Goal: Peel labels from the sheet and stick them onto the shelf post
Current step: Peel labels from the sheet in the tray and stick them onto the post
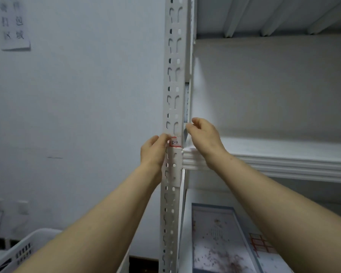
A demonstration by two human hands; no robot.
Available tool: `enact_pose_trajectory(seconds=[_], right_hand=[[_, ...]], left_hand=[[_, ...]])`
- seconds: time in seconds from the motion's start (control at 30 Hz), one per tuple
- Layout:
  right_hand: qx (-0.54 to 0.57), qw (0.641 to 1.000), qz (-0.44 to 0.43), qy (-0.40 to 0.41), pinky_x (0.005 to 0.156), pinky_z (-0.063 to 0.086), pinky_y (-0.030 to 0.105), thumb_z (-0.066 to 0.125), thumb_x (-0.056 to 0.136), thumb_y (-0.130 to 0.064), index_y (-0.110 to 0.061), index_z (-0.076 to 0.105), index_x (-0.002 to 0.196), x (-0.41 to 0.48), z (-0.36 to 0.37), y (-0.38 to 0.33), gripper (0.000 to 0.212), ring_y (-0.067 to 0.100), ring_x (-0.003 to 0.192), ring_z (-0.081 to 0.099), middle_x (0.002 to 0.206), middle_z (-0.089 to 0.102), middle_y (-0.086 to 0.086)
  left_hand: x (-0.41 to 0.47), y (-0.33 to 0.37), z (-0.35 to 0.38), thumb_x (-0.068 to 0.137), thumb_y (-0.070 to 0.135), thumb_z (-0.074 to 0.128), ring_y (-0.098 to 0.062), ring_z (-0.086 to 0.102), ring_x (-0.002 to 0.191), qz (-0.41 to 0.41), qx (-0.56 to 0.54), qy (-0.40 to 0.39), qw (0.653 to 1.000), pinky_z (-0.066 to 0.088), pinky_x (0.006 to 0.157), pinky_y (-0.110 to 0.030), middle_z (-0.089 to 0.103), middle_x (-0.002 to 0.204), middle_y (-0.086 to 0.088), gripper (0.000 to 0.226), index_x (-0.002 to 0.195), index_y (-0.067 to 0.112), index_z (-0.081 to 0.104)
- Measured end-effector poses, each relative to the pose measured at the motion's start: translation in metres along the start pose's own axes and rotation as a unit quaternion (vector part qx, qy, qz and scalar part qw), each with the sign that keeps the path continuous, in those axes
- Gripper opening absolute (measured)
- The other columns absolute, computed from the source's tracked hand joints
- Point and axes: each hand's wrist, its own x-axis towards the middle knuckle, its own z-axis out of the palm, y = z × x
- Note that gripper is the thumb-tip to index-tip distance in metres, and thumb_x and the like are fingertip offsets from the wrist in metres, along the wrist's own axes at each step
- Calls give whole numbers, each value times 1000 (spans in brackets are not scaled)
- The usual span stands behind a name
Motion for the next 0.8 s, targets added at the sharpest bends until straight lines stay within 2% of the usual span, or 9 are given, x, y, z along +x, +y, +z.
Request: enact_pose_trajectory(seconds=[0.07,0.1,0.17,0.23,0.33,0.4,0.47,0.57,0.8], right_hand=[[44,998,30,-34,93,43,34,46,82,-35,-12,59,100,7,7,-5,31,19,96,56,104,61,1],[69,996,41,-42,83,40,32,46,80,-33,-15,54,89,8,8,-8,21,21,84,51,92,58,4],[112,991,53,-59,73,33,35,46,83,-26,-19,52,87,10,9,-12,10,22,78,40,84,49,8],[141,985,64,-73,76,39,36,49,84,-29,-19,57,88,10,10,-14,13,21,80,44,86,51,6],[180,978,55,-91,81,49,36,49,88,-25,-16,59,87,11,9,-10,14,19,81,53,89,55,8],[184,978,49,-84,82,52,40,48,89,-20,-13,59,84,10,11,-9,14,20,79,55,87,57,9],[169,982,43,-69,90,51,47,50,87,-21,-15,59,79,11,13,-7,13,20,80,56,82,57,5],[146,987,34,-59,96,49,50,52,85,-23,-19,57,75,11,16,-7,12,20,84,54,80,54,-1],[141,988,26,-58,98,47,50,51,85,-23,-19,58,77,11,17,-7,11,19,86,54,83,55,0]], left_hand=[[-1,0,0,82,18,61,-19,51,73,-1,-24,-17,1000,40,61,-26,59,78,-6,14,93,10,66],[-2,-1,1,83,17,61,-19,52,71,-2,-28,-20,999,42,63,-27,60,74,-5,11,87,10,67],[-1,-2,3,83,17,61,-21,54,72,5,-26,-23,999,43,69,-30,62,70,-3,12,76,12,68],[1,-4,3,84,17,61,-21,55,73,10,-21,-29,999,44,69,-29,63,67,-2,15,71,14,68],[3,-8,3,84,21,61,-19,56,78,17,-15,-45,999,44,72,-30,64,76,-3,12,86,12,68],[3,-9,3,86,23,59,-14,57,74,22,-7,-53,998,44,67,-26,63,77,0,13,93,13,63],[2,-9,4,88,20,56,-6,56,60,28,-13,-62,998,44,54,-20,61,68,4,6,86,16,59],[2,-7,7,89,14,49,-2,52,42,30,-38,-63,997,40,40,-10,58,52,8,20,70,17,53],[1,-3,10,84,12,43,-6,49,39,11,-43,-51,998,39,38,-15,54,53,5,18,67,18,48]])
